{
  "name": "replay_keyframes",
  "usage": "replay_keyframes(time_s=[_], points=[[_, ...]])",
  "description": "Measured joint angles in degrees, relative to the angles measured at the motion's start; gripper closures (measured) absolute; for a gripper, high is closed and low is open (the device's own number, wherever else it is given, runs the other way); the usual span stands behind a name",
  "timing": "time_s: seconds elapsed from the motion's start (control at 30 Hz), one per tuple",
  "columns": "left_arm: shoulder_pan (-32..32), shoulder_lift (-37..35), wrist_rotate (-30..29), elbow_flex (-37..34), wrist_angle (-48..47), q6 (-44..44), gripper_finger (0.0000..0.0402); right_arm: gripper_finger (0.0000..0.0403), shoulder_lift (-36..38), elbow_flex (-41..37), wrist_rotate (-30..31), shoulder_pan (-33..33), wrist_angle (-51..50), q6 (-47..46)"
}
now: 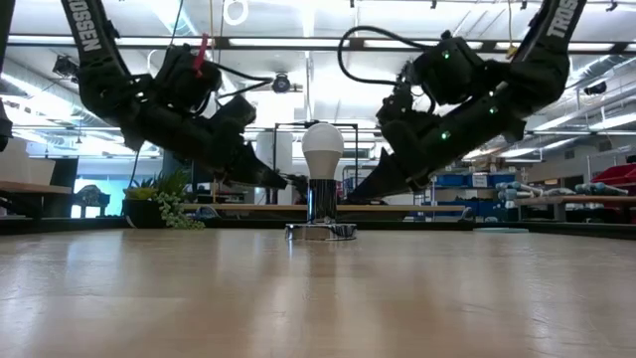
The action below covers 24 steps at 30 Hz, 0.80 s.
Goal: Screw lightbulb
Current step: Remove the white lightbulb from the silver lamp
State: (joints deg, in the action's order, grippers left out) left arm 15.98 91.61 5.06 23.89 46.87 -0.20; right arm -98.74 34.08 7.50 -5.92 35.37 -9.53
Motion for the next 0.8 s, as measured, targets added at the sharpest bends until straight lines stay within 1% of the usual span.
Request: replay_keyframes(time_s=[0.13, 0.23, 0.4, 0.53, 0.8], points=[[0.0, 0.8, 0.0, -0.1, 0.5, 0.2, 0.0401, 0.0398, -3.9, -0.1, -2.8, -0.7, 3.6, -1.4], [0.1, 3.0, 0.2, -0.2, 3.2, -0.1, 0.0401, 0.0398, -6.9, -0.1, -3.1, -0.8, 6.3, -2.7], [0.2, 9.1, 2.5, -0.1, 13.3, -1.9, 0.0401, 0.0398, -8.0, 0.0, -3.1, -0.7, 7.2, -4.2], [0.2, 12.6, 4.0, -0.1, 18.5, -2.8, 0.0401, 0.0398, -6.3, -0.1, -3.1, -0.2, 5.3, -3.9], [0.2, 13.8, 4.0, -0.1, 19.4, -2.9, 0.0401, 0.0398, 1.4, -0.1, -3.3, 0.3, -5.4, -3.9]])
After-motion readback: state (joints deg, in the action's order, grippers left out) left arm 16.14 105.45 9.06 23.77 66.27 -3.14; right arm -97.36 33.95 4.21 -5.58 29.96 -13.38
